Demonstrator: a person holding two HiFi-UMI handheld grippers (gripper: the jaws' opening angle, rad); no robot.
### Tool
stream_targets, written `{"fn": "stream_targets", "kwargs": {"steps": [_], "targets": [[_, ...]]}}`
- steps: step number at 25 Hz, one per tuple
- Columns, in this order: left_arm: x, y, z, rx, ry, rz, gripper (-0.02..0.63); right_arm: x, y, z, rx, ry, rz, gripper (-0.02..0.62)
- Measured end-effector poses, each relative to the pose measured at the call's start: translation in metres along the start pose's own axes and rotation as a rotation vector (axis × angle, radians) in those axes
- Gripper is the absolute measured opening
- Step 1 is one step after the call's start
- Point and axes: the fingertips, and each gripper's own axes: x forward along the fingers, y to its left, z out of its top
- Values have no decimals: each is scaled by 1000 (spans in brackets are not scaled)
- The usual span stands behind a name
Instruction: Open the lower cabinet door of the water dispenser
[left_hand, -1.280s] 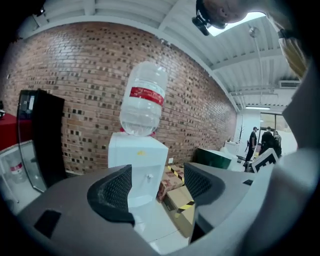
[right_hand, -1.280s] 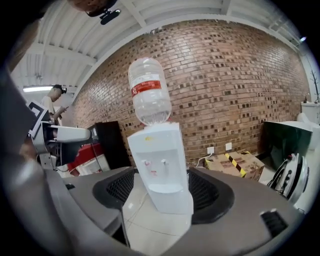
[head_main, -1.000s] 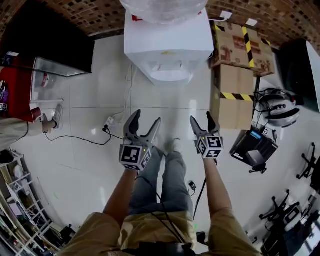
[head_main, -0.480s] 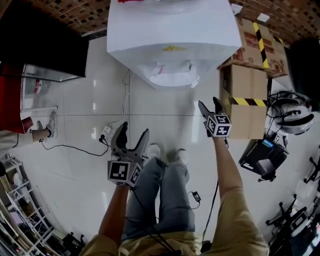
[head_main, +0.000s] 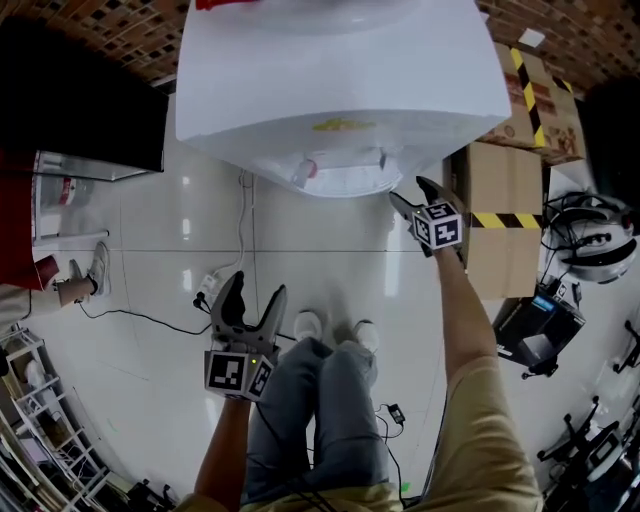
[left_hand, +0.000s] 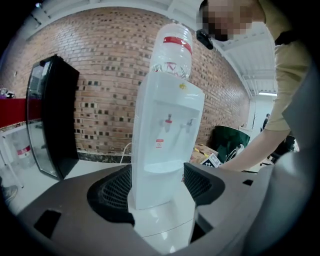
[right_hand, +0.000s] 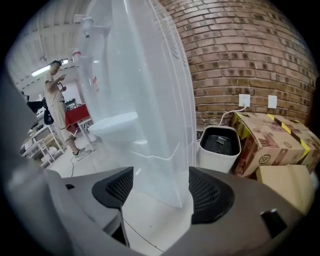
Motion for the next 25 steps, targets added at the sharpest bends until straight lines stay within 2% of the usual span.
{"fn": "stream_targets", "kwargs": {"steps": [4, 7, 13, 16, 19, 22, 25], "targets": [[5, 2, -7, -16, -1, 2, 316, 21, 7, -7, -4, -15, 39, 360], [9, 9, -13, -34, -5, 20, 316, 33, 5, -3, -25, -35, 21, 353], [18, 13, -22, -61, -9, 32, 316, 37, -2, 1, -137, 7, 61, 348], [20, 8, -29, -72, -7, 21, 316, 30, -4, -4, -182, 33, 53, 300], [22, 4, -33, -62, -2, -3, 316, 24, -7, -8, -180, 33, 27, 204], [21, -2, -34, -42, 8, -21, 316, 25, -7, -8, -159, 39, 35, 202], [17, -3, -32, -13, 7, -31, 316, 24, -11, -8, -215, 52, 52, 221]]}}
